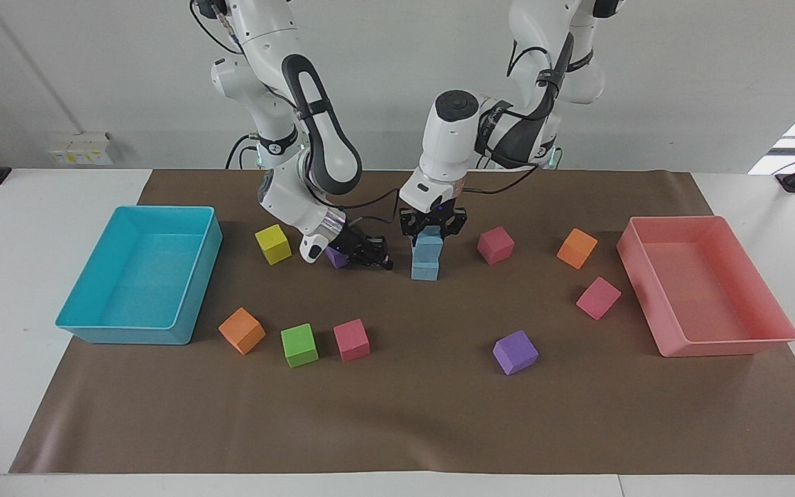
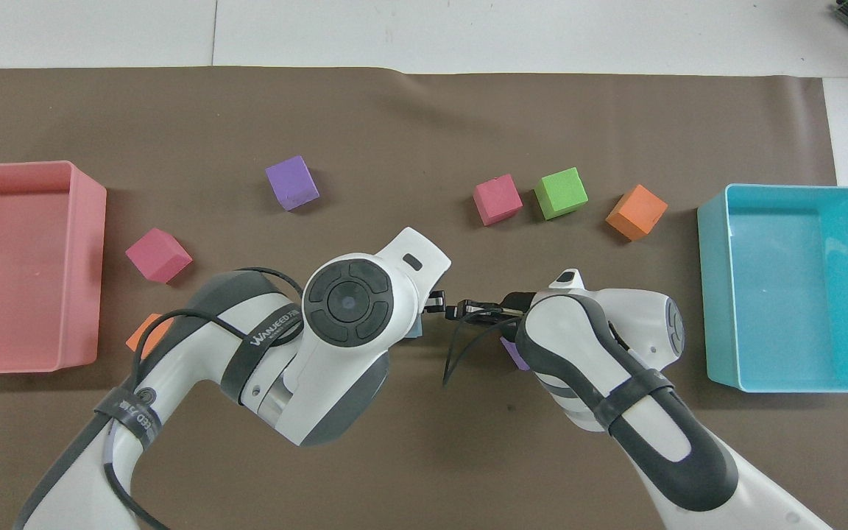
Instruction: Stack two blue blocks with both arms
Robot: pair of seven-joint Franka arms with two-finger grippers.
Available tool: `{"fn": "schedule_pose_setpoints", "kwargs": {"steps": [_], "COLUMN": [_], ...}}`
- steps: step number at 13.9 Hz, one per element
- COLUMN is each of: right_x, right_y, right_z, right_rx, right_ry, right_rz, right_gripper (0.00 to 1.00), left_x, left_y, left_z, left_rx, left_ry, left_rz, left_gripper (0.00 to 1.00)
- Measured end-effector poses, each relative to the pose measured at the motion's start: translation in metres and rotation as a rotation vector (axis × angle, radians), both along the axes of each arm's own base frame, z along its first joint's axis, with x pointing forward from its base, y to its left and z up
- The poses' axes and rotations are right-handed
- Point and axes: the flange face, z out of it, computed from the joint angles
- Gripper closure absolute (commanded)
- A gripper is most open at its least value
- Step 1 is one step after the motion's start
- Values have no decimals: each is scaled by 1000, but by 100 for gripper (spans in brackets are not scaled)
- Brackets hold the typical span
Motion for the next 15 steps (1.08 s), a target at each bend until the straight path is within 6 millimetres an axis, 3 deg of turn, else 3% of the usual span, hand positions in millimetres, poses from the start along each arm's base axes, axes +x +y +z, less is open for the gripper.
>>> {"fn": "schedule_pose_setpoints", "kwargs": {"steps": [15], "right_x": [-1], "right_y": [2], "right_z": [0], "right_rx": [3], "right_ry": [1], "right_rz": [2], "right_gripper": [100], "left_x": [11], "left_y": [-7], "left_z": [-18], "left_rx": [27], "left_ry": [9], "left_rz": [-59], "left_gripper": [53]}}
